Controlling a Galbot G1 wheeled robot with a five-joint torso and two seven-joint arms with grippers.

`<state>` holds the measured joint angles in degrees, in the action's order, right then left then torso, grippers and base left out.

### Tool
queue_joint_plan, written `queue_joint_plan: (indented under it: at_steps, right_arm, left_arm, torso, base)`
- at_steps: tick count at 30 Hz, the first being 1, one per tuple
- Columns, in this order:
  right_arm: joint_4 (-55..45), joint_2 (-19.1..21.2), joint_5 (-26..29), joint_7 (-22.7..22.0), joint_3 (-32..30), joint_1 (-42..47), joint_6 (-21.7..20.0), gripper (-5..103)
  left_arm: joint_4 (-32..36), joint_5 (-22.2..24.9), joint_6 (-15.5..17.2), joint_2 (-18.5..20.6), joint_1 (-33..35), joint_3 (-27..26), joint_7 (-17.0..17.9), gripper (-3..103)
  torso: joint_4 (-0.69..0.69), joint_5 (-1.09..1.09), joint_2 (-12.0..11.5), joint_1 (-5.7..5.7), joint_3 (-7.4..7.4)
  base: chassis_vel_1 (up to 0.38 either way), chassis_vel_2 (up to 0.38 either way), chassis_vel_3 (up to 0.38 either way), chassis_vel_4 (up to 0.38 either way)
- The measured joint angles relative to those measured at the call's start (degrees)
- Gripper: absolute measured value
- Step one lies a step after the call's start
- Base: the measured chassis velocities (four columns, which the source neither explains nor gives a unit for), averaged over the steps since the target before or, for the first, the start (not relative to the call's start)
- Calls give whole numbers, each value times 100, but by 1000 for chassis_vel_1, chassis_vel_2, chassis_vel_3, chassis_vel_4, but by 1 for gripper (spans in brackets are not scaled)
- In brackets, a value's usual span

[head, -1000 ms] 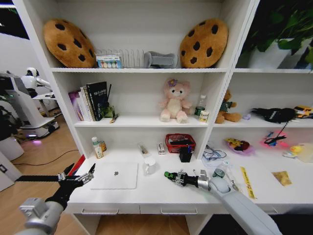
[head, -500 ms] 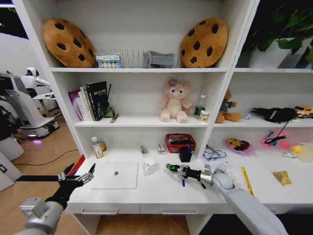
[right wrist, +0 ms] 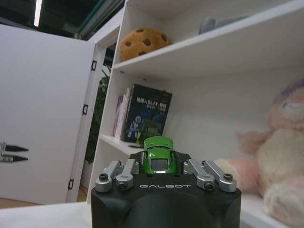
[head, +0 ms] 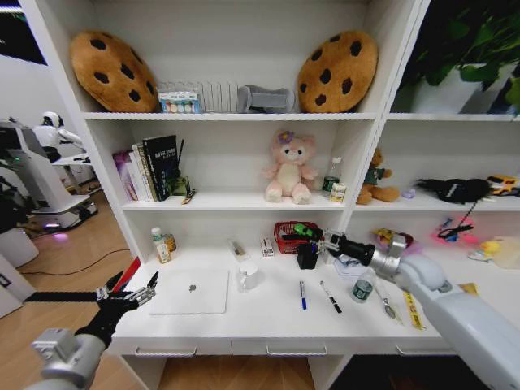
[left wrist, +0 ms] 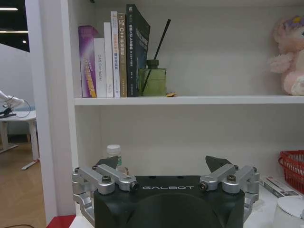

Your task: Organize the objects on the table.

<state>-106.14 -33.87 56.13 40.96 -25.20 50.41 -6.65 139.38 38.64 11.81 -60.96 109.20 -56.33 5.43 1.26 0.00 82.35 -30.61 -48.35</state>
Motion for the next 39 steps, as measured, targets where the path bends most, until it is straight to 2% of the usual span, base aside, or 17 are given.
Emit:
queue_joint_plan:
  at_steps: [2,3,6,8,10,11,13,15,16,18,19,21,23,26,29,34,39]
  right_arm:
    - [11,-54,288,-212,761,-1120,-266,35]
    - [11,-54,288,-212,761,-1120,-266,35]
    - [310,-220,283,-263,1448,-1903,-370,35]
    - [836,-653,140,-288,2188,-2782,-435,35]
    - [985,-789,87,-291,2345,-3000,-446,35]
    - [1372,-1098,-29,-287,2726,-3480,-467,35]
    - [1593,-1249,-89,-274,2917,-3698,-469,35]
    - [2364,-1706,-277,-166,3473,-4334,-470,35]
    - [2364,-1706,-277,-166,3473,-4334,-470,35]
    - [3013,-2112,-379,-158,3843,-4829,-608,35]
    - [3013,-2112,-379,-158,3843,-4829,-608,35]
    - [3832,-2594,-595,-106,4209,-5328,-692,35]
    - [4025,-2713,-641,-93,4281,-5448,-703,35]
    - [5043,-3489,-965,133,4615,-6005,-729,35]
    - [5368,-3753,-1099,230,4756,-6162,-789,35]
    - [5472,-3863,-1371,239,4798,-6109,-894,35]
    - [5400,-3757,-1511,222,4773,-5914,-962,35]
  left_arm:
    - [0,0,0,0,0,0,0,100]
    - [0,0,0,0,0,0,0,100]
    - [0,0,0,0,0,0,1,100]
    - [0,0,0,0,0,0,0,100]
    - [0,0,0,0,0,1,-2,100]
    - [0,0,0,0,0,0,0,100]
    - [0,0,0,0,0,0,-1,100]
    - [0,0,0,0,0,0,-4,100]
    - [0,0,0,0,0,0,-4,100]
    - [0,0,0,1,0,0,-1,100]
    - [0,0,0,1,0,0,-1,100]
    - [0,0,0,0,0,0,0,100]
    - [0,-1,0,1,0,0,0,100]
    - [0,0,0,1,0,1,-3,100]
    - [0,0,0,1,0,0,0,100]
    - [0,0,0,0,0,0,0,100]
    - [0,0,0,0,0,0,0,100]
  torso:
    - [-4,-1,0,0,0]
    - [-4,-1,0,0,0]
    - [-6,-1,0,0,-1]
    - [-1,1,-1,-1,-1]
    - [-2,0,-1,-1,-1]
    - [-3,-1,-1,-2,-1]
    - [-4,-2,-1,-2,-1]
    - [-5,0,-1,-2,-2]
    - [-5,0,-1,-2,-2]
    - [-3,-3,-1,-2,-2]
    - [-3,-3,-1,-2,-2]
    - [-2,0,-1,-2,-2]
    - [0,-1,-1,-2,-2]
    - [-7,-2,-2,-2,-1]
    - [-8,-3,-1,-2,-1]
    - [0,-1,-1,-1,0]
    - [-1,1,-1,-1,-1]
  base:
    - [0,0,0,0]
    - [0,0,0,0]
    - [0,0,0,0]
    - [0,0,0,0]
    - [0,0,0,0]
    - [0,0,0,0]
    - [0,0,0,0]
    - [0,0,0,0]
    - [0,0,0,0]
    - [0,0,0,0]
    - [0,0,0,0]
    - [0,0,0,0]
    - [0,0,0,0]
    - [0,0,0,0]
    - [0,0,0,0]
    - [0,0,0,0]
    - [0,0,0,0]
